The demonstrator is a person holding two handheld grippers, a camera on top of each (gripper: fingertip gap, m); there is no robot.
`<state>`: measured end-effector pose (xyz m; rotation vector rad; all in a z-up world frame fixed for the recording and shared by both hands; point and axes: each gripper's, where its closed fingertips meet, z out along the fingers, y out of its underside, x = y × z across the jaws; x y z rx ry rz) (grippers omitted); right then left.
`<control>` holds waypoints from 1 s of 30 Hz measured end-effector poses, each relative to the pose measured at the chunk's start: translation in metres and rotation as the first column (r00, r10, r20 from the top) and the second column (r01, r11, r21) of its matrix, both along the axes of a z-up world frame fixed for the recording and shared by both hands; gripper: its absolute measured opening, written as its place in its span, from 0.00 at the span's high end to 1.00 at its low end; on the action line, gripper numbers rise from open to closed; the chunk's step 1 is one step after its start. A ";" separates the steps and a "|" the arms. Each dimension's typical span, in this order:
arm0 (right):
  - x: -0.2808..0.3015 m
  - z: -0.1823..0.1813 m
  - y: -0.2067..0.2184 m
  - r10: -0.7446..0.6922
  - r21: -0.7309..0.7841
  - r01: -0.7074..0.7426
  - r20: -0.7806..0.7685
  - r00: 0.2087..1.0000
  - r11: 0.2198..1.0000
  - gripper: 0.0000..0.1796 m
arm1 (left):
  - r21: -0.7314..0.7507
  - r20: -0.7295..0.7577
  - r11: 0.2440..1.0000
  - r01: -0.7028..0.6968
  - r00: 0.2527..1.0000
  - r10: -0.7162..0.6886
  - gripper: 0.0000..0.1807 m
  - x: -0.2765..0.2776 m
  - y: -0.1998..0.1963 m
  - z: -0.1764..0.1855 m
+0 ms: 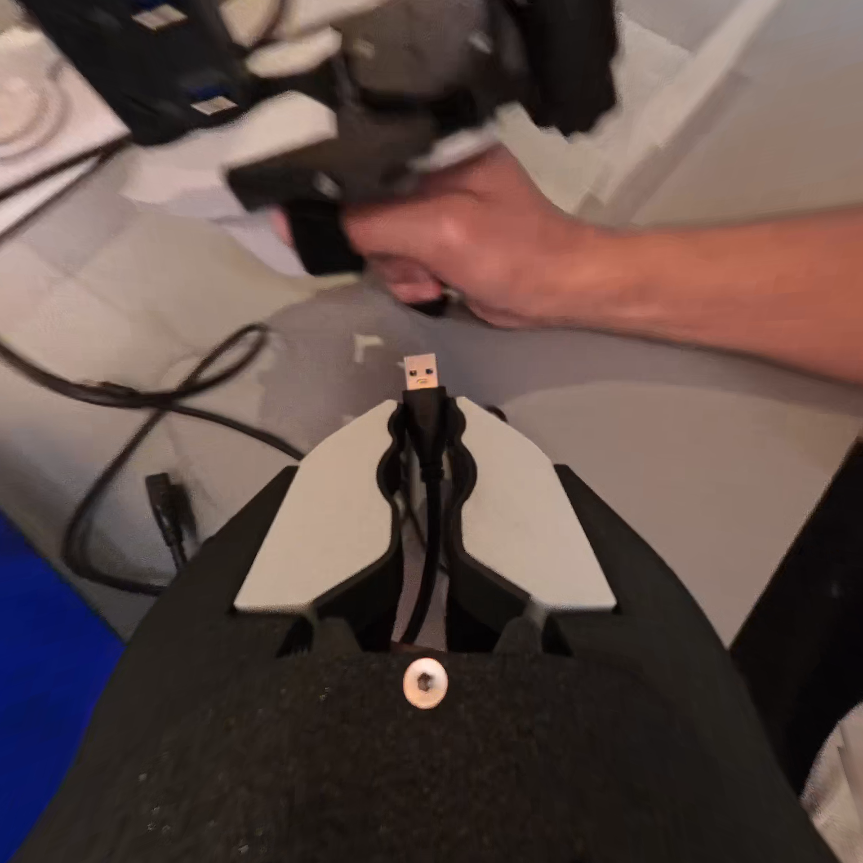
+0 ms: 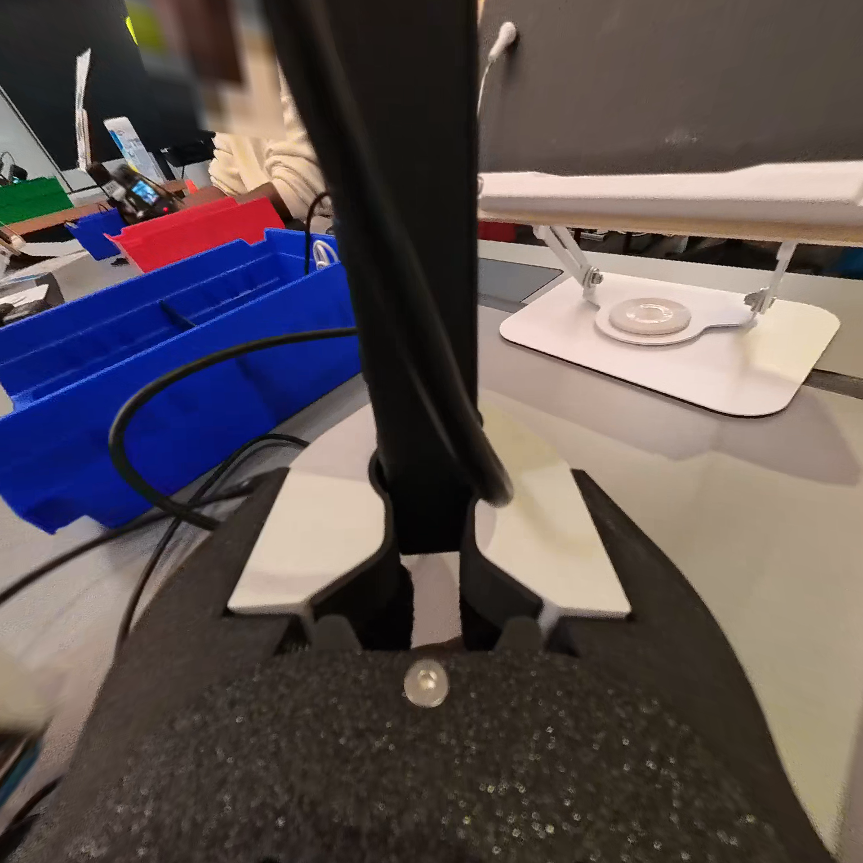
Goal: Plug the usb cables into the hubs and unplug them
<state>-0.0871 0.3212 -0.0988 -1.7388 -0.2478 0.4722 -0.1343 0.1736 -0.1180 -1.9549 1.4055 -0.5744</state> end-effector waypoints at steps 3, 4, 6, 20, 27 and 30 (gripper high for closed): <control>0.000 -0.001 -0.001 -0.004 0.016 0.004 0.041 0.999 1.000 0.84 | 0.066 0.009 0.997 0.042 0.999 -0.043 0.91 -0.016 -0.029 -0.024; 0.001 0.001 -0.001 -0.004 0.018 0.003 0.033 0.999 1.000 0.84 | 0.071 0.015 0.997 0.029 0.999 -0.030 0.91 -0.023 -0.035 -0.032; 0.002 0.010 -0.003 -0.007 0.021 0.007 0.009 1.000 1.000 0.84 | 0.044 0.084 0.999 -0.005 0.996 0.002 0.91 -0.033 -0.045 -0.040; 0.195 0.211 -0.036 -0.230 0.060 0.229 0.466 0.855 0.972 0.84 | -0.011 0.091 0.998 0.070 0.993 -0.068 0.91 -0.037 -0.061 -0.047; 0.310 0.069 -0.049 0.252 -0.464 0.262 0.782 0.571 0.846 0.84 | -0.026 0.104 0.997 0.070 0.992 -0.067 0.91 -0.039 -0.059 -0.045; 0.329 0.022 -0.070 0.482 -0.641 0.307 0.748 0.457 0.704 0.84 | -0.032 0.098 0.997 0.073 0.993 -0.070 0.91 -0.039 -0.059 -0.047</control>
